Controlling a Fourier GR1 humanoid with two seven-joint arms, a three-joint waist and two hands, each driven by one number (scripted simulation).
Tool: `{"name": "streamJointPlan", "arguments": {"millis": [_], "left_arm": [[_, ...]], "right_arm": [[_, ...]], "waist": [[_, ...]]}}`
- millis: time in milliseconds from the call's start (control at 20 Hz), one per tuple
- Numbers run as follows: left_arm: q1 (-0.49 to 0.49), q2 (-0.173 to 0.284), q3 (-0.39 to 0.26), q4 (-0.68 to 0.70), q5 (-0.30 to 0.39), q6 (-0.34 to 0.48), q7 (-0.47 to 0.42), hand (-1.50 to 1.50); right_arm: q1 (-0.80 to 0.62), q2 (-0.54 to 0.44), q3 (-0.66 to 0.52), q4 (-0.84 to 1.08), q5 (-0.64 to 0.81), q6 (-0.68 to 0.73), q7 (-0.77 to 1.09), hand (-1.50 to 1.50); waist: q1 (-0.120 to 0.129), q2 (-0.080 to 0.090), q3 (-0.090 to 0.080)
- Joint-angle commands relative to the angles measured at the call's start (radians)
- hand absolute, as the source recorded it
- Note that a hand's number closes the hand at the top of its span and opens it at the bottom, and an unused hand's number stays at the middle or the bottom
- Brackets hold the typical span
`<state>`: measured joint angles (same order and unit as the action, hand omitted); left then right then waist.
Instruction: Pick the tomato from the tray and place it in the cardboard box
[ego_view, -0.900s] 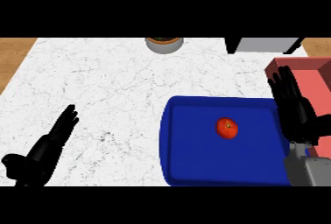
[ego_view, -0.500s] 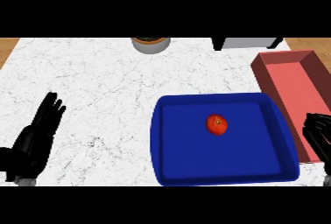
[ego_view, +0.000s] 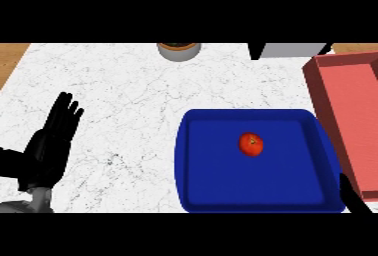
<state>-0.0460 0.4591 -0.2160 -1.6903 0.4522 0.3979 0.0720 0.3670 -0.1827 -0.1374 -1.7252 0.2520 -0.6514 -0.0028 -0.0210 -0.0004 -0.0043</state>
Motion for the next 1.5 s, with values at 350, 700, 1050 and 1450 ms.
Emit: {"name": "streamJointPlan", "arguments": {"millis": [350, 700, 1050, 1450], "left_arm": [[-0.078, -0.023, -0.012, 0.016, -0.01, 0.003, 0.053, 0.0], [-0.076, -0.05, 0.033, 0.081, -0.013, -0.065, 0.009, 0.0], [-0.066, -0.085, 0.059, 0.078, -0.073, -0.083, 0.024, 0.0], [-0.069, -0.113, 0.061, 0.009, -0.122, -0.038, 0.119, 0.0]], "right_arm": [[0.103, -0.245, 0.206, -0.335, 0.157, 0.428, 0.617, -1.5], [-0.185, -0.189, 0.281, -0.473, 0.189, 0.528, 1.005, -1.5], [-0.422, -0.093, 0.308, -0.366, 0.252, 0.577, 1.15, -1.5], [-0.452, -0.018, 0.284, -0.208, 0.265, 0.584, 1.104, -1.5]], "waist": [[0.03, 0.006, -0.001], [0.027, 0.002, 0.003], [0.026, 0.001, 0.004], [0.026, 0.0, 0.005]]}}
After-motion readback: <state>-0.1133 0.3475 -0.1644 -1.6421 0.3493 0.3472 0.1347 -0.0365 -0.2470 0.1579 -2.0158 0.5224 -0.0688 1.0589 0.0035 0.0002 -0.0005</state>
